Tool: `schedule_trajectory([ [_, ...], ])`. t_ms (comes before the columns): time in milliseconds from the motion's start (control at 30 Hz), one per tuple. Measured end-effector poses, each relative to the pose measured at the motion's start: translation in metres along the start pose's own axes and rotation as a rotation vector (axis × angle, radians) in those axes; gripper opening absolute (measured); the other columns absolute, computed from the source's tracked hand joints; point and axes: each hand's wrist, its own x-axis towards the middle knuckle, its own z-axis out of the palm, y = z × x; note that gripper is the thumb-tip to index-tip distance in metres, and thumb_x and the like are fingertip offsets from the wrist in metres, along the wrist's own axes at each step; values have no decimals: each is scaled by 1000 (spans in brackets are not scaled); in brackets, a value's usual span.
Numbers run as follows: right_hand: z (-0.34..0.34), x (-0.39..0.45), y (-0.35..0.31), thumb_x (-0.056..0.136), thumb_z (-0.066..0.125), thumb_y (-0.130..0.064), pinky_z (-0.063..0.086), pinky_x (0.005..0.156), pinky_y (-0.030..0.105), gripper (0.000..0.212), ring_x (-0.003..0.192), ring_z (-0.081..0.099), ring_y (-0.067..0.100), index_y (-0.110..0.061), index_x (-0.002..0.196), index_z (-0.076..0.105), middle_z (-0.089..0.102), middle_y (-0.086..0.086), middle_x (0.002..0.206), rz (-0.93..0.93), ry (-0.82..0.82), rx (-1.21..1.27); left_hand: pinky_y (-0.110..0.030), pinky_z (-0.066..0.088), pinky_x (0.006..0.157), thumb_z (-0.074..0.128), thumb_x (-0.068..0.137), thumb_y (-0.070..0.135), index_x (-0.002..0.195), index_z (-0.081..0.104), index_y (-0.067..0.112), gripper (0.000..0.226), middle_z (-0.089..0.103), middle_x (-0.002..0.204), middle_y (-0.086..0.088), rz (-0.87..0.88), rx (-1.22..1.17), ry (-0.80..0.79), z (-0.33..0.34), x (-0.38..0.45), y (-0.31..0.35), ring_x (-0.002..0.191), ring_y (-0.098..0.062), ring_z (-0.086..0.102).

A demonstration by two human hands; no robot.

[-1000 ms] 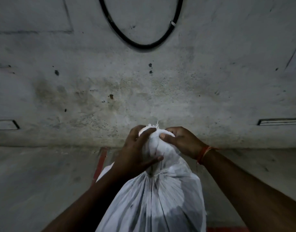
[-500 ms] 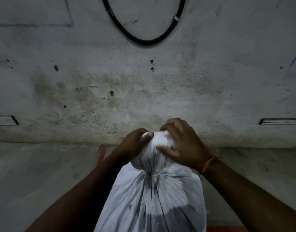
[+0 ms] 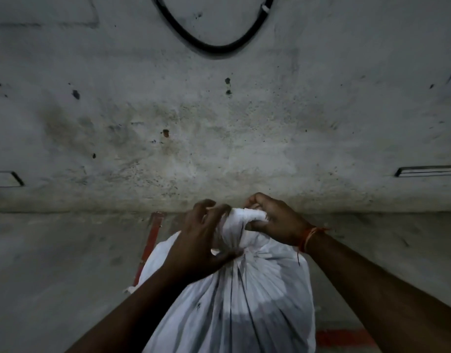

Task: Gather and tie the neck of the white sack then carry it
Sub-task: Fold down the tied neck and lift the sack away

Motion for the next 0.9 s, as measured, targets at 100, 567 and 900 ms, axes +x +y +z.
schedule_trajectory([
  [100,5,0,6,86,76,-32,52,81,27,34,94,63,7,-24,113,57,65,-12,103,48,-56,121,-36,49,94,75,77,58,135,50,26,71,57,127,4,-61,-251,-30,26,-3,-16,116,-14,56],
  [567,47,-20,27,96,42,-44,23,119,31,58,142,39,23,-18,148,44,47,6,152,-54,-144,-452,-35,47,67,55,101,38,104,57,17,21,62,82,1,-683,-768,-137,67,2,-35,78,-16,59],
  [900,76,-55,67,68,78,-53,12,122,48,133,155,-7,16,-29,155,-20,-12,-7,168,70,-518,-505,-45,50,92,35,98,53,126,54,35,39,52,133,2,-254,48,-164,87,-32,-48,121,-25,50],
])
